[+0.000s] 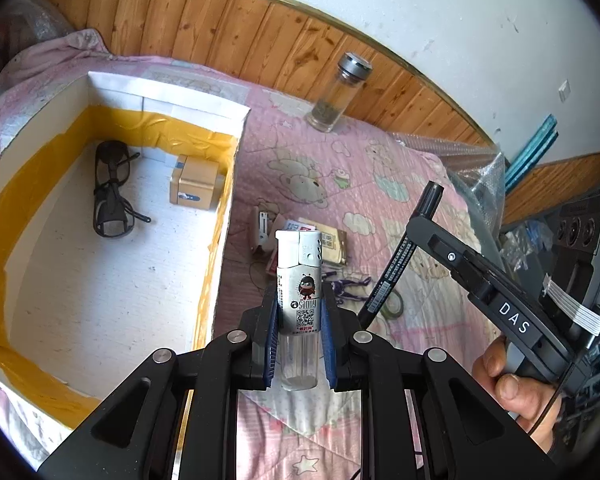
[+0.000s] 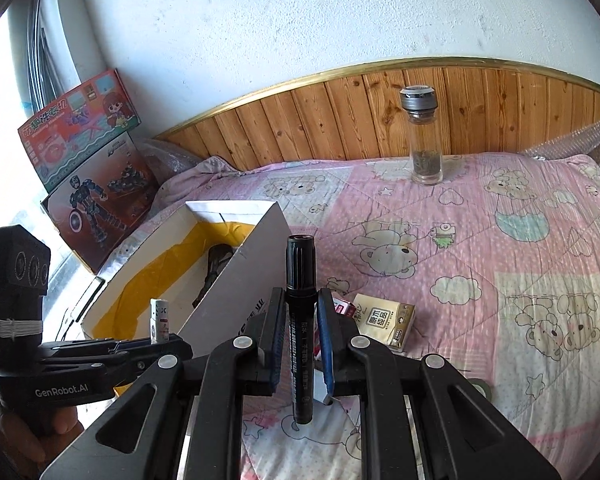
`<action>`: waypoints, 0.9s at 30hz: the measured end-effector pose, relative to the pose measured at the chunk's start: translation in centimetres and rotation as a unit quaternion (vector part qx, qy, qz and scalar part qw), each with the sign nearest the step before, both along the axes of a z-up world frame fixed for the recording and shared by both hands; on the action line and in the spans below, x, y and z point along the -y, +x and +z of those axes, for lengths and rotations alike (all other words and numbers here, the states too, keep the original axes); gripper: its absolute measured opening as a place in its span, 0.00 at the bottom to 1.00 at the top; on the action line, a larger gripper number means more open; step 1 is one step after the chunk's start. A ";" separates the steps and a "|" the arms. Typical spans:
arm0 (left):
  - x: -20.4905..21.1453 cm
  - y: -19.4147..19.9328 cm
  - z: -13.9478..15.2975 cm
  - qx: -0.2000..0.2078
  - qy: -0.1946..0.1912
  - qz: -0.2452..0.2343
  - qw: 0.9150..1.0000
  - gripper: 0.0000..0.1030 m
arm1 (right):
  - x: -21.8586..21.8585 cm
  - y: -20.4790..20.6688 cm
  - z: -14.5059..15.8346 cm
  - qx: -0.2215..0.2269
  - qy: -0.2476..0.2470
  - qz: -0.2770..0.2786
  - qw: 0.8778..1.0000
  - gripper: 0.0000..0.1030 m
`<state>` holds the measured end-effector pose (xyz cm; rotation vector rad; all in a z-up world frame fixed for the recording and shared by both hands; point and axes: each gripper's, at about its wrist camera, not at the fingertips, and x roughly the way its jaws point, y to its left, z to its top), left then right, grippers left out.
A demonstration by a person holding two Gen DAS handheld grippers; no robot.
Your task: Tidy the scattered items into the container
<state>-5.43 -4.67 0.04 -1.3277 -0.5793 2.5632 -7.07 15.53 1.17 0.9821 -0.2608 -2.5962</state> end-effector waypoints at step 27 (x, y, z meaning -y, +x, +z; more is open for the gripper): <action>8.6 2.8 1.6 -0.033 0.028 0.066 0.997 0.18 | 7.2 3.2 3.7 -0.065 0.035 0.043 0.996 0.16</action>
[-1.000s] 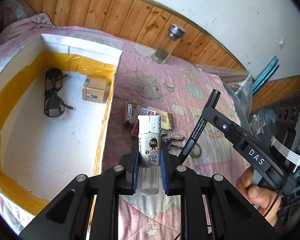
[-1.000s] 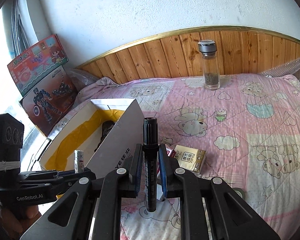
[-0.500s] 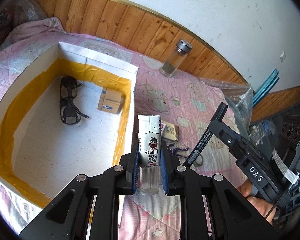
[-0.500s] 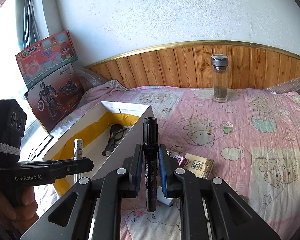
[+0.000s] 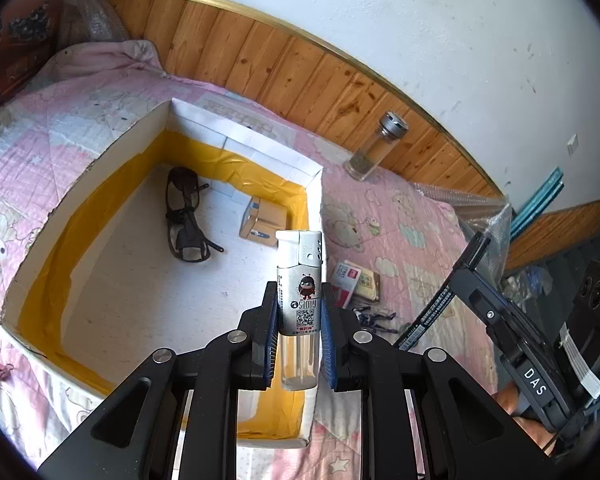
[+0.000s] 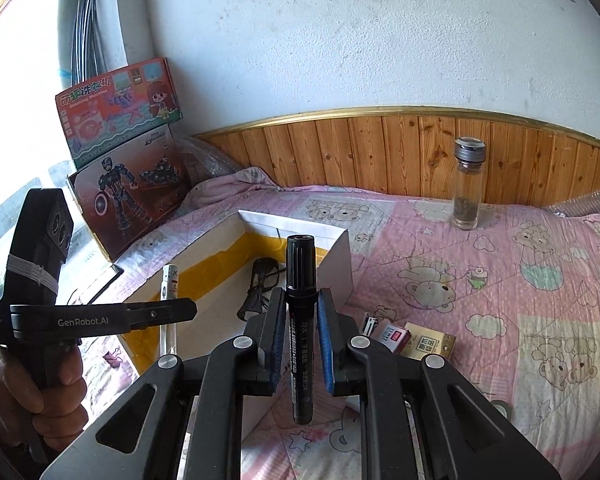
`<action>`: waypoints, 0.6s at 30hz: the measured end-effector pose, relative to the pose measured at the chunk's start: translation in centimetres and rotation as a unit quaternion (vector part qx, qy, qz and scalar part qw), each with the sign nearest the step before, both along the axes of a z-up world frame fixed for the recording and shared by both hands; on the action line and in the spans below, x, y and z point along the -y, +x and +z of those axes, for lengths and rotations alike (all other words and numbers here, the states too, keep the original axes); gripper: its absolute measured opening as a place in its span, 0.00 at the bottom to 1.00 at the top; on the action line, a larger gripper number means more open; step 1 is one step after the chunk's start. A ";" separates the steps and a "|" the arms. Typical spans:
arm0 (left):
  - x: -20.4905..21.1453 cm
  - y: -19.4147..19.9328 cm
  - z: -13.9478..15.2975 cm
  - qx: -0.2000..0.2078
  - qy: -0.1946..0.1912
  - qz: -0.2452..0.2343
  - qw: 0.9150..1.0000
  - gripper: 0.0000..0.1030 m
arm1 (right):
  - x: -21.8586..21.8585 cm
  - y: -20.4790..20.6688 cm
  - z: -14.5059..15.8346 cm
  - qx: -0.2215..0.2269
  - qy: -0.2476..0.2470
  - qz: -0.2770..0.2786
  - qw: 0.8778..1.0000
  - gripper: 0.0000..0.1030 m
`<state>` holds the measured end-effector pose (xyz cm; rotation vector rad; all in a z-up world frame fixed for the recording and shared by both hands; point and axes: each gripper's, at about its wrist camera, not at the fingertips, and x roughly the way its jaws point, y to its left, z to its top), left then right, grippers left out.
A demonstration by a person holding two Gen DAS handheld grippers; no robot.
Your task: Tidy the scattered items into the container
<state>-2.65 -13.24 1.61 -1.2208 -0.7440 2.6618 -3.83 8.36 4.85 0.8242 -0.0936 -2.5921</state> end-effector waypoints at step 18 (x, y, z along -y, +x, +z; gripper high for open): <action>3.8 -0.2 -0.4 0.000 0.021 0.022 1.000 0.18 | 4.6 -0.3 2.0 -0.004 -0.004 0.026 1.000 0.16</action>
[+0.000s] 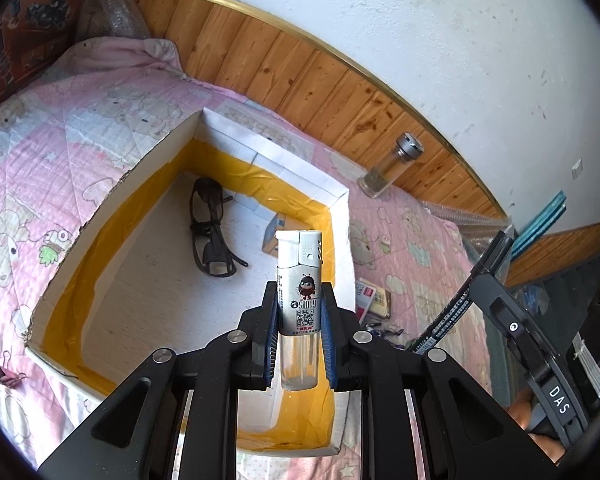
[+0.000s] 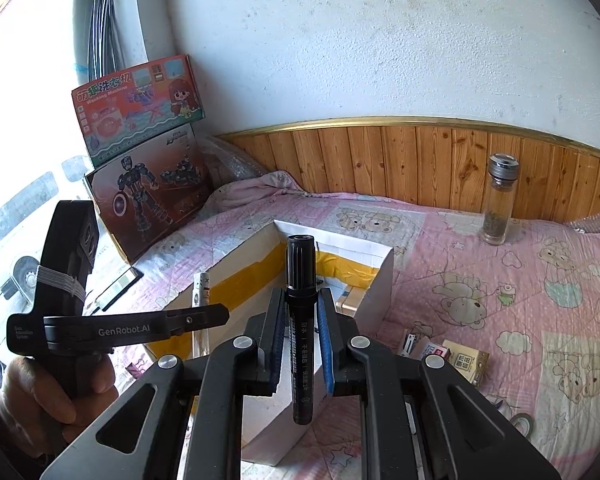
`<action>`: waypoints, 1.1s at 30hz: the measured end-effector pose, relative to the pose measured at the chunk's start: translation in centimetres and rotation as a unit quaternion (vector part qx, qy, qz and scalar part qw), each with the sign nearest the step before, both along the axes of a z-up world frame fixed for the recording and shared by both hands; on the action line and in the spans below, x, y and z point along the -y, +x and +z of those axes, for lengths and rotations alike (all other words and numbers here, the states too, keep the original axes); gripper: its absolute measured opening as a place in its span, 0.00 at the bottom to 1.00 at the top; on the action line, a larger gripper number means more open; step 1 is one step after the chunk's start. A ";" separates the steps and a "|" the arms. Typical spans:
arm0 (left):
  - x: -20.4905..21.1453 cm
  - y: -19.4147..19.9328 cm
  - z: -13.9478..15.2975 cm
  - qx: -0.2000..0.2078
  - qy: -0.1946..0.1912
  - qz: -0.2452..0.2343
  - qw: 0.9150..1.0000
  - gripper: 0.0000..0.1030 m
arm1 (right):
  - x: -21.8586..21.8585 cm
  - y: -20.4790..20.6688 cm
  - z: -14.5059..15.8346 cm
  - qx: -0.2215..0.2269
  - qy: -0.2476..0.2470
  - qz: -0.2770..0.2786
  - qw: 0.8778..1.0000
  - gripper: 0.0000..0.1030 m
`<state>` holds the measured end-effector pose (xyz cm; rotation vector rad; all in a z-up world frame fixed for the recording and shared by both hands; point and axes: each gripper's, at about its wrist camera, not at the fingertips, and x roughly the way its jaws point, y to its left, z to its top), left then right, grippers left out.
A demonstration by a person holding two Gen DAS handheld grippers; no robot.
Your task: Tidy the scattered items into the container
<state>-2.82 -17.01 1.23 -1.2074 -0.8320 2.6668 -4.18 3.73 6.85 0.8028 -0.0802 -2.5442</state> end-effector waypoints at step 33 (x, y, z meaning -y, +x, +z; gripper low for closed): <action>5.2 -2.2 -2.5 0.048 0.006 0.042 0.998 0.18 | 7.1 -5.2 -2.2 0.042 0.067 0.045 0.996 0.16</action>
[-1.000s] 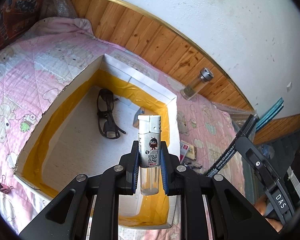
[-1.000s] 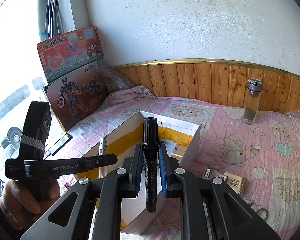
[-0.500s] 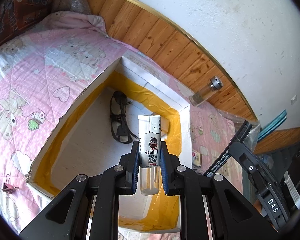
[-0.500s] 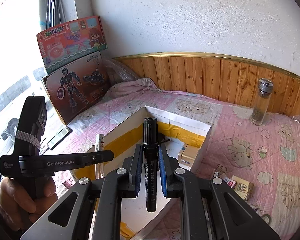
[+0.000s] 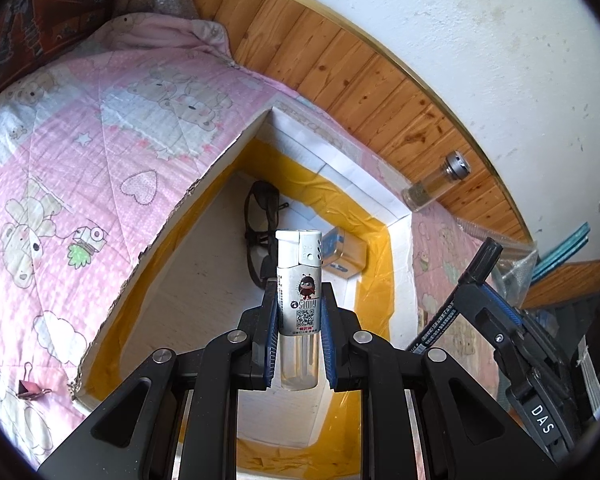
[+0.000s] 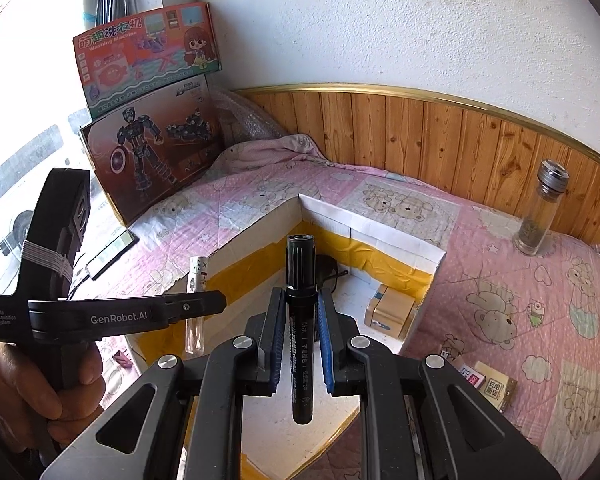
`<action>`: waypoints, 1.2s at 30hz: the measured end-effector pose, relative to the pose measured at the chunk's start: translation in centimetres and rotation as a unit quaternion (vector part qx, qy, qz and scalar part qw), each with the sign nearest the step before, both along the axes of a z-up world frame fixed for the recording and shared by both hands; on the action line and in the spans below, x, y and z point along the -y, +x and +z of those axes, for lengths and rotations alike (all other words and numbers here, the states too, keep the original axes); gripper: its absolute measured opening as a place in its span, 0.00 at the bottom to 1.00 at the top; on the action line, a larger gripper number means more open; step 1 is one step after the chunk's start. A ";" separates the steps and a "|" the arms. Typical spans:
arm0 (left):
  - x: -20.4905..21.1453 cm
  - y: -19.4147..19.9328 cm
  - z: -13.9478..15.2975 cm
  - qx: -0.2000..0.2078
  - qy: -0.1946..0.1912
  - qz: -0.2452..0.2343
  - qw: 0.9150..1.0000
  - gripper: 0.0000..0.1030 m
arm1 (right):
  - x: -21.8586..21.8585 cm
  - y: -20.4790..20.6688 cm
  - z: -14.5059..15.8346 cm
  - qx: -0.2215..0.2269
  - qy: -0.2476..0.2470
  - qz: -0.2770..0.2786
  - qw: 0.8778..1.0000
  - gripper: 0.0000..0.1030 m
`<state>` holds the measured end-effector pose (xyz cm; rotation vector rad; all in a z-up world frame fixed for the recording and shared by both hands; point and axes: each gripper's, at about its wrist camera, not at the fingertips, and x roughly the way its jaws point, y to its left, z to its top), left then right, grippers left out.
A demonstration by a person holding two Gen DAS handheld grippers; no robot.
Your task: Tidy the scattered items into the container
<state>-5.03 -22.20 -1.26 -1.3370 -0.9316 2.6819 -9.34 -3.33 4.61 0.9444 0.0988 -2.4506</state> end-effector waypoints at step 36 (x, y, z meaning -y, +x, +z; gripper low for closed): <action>1.1 -5.1 -3.1 0.053 -0.029 -0.018 0.998 0.18 | 4.5 -8.0 -4.3 0.086 0.093 0.037 0.991 0.16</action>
